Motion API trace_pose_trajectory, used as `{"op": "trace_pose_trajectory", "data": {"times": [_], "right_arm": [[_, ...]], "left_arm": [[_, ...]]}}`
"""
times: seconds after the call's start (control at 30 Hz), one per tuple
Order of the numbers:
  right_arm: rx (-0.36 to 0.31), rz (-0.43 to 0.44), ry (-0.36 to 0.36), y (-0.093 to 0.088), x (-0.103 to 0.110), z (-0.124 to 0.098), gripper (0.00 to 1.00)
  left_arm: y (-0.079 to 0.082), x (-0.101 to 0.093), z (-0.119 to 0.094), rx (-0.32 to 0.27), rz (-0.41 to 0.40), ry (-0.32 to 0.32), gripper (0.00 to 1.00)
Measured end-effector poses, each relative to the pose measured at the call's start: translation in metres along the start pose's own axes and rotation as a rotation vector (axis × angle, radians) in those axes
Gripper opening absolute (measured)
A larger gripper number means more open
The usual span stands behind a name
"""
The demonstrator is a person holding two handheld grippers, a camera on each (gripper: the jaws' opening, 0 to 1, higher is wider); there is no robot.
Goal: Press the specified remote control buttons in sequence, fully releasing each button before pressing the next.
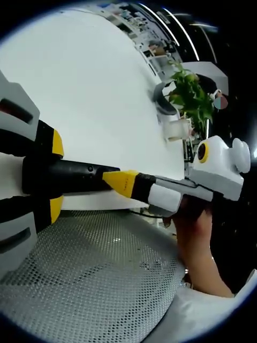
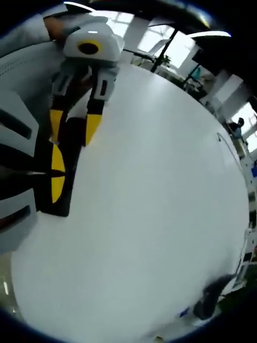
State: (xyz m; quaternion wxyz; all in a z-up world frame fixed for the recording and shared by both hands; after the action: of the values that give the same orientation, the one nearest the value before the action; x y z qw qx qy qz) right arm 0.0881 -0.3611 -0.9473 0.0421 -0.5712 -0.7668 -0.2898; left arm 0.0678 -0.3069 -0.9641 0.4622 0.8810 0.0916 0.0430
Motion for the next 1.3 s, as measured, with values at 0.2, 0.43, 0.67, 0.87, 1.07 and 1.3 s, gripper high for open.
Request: {"op": "trace_pose_trajectory", "data": {"times": [0.2, 0.43, 0.67, 0.87, 1.07, 1.3], "right_arm": [[0.044, -0.008, 0.027, 0.007, 0.007, 0.005, 0.0], [0.09, 0.023, 0.046, 0.005, 0.011, 0.012, 0.0], [0.133, 0.027, 0.054, 0.003, 0.013, 0.018, 0.0], [0.159, 0.019, 0.05, 0.002, 0.014, 0.02, 0.0], [0.17, -0.006, 0.018, 0.002, 0.015, 0.021, 0.0], [0.213, 0.032, -0.009, 0.005, 0.011, 0.024, 0.0]], "left_arm": [[0.0, 0.0, 0.001, 0.0, 0.004, -0.003, 0.25], [0.0, 0.0, 0.001, 0.0, 0.0, -0.004, 0.24], [0.0, 0.0, 0.0, 0.002, -0.001, -0.004, 0.24], [0.0, 0.001, 0.001, -0.001, -0.001, -0.002, 0.24], [0.0, 0.001, 0.001, -0.003, -0.009, -0.004, 0.24], [0.0, 0.002, 0.001, 0.0, -0.002, -0.001, 0.24]]}}
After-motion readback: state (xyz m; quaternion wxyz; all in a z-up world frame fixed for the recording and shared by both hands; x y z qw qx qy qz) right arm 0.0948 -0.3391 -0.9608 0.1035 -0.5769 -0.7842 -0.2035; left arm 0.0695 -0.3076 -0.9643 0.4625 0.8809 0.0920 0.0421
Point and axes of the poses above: the point that each gripper's makers call its tool centre point, and the gripper's own axes: z roughly forward along the fingers, x roughly to its left, y roughly out of its top, the point moved 1 cm from there along -z, roughly backward along the fingers, and after that the axes turned 5 degrees about -x, right-handed, at the moved point
